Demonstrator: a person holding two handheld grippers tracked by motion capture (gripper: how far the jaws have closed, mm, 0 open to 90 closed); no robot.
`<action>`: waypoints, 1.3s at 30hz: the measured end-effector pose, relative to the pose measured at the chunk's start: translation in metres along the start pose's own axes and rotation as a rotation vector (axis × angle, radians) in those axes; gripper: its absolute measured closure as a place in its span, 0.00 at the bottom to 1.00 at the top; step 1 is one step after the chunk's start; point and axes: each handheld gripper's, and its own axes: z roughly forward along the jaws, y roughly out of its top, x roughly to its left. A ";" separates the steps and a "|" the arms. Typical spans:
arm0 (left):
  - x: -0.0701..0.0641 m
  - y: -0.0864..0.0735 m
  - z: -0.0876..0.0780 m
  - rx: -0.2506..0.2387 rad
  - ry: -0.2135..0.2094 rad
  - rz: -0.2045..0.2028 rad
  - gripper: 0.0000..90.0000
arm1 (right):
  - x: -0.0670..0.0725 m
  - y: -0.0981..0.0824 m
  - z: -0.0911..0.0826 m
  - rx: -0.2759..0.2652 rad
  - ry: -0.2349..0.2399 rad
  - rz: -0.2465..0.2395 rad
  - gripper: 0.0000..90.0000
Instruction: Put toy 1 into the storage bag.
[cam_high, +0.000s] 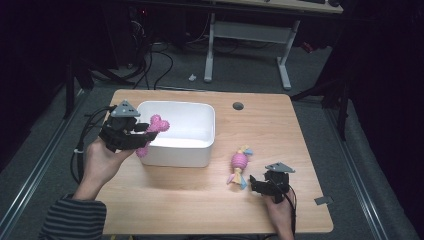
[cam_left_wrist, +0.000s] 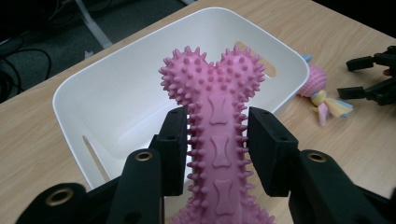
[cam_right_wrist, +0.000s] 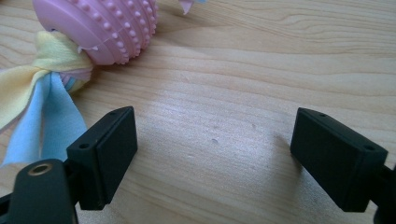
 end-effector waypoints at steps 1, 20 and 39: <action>0.002 0.001 0.002 0.003 0.003 -0.002 0.66 | 0.000 0.000 0.000 0.000 0.000 0.000 0.16; 0.031 0.008 0.043 0.043 0.073 -0.025 0.66 | 0.000 0.000 0.000 -0.001 0.004 -0.008 0.16; 0.041 0.008 0.071 0.084 0.080 -0.055 0.65 | 0.001 0.000 0.000 -0.001 0.009 -0.011 0.16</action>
